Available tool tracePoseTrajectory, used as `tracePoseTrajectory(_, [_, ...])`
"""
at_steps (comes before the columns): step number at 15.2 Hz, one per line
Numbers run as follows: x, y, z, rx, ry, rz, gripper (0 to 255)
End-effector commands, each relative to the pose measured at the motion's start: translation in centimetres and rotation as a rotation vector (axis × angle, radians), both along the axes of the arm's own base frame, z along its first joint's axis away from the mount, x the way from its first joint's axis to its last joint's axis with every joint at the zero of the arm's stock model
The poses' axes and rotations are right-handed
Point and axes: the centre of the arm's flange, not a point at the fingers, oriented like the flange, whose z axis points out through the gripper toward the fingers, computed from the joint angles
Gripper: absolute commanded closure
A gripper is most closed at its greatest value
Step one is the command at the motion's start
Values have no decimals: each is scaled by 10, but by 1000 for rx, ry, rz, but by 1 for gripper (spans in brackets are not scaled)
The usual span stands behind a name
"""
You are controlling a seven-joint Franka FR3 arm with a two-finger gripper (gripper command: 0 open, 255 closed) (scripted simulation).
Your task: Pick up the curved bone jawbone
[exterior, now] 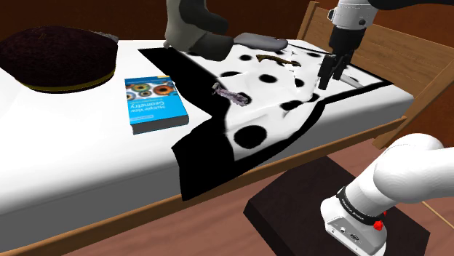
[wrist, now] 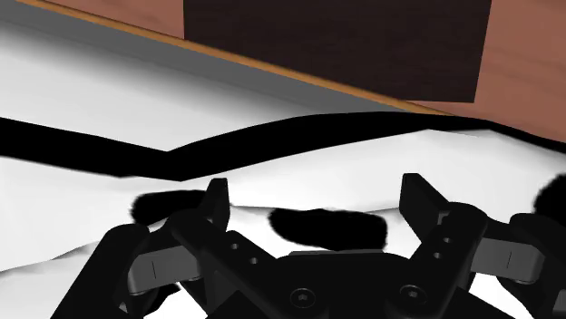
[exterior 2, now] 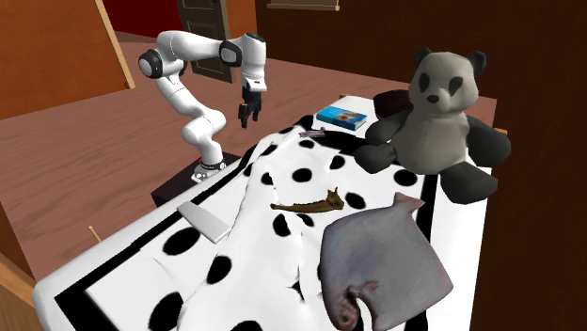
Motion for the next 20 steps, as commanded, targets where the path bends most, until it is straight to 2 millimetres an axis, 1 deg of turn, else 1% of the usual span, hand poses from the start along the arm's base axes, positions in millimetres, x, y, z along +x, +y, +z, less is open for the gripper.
tracePoseTrajectory(1, [0, 0, 0, 0, 0, 0, 0])
tracePoseTrajectory(10, [77, -77, -22, 5, -52, 86, 0])
tracePoseTrajectory(20, [172, -155, -41, 10, -110, 182, 0])
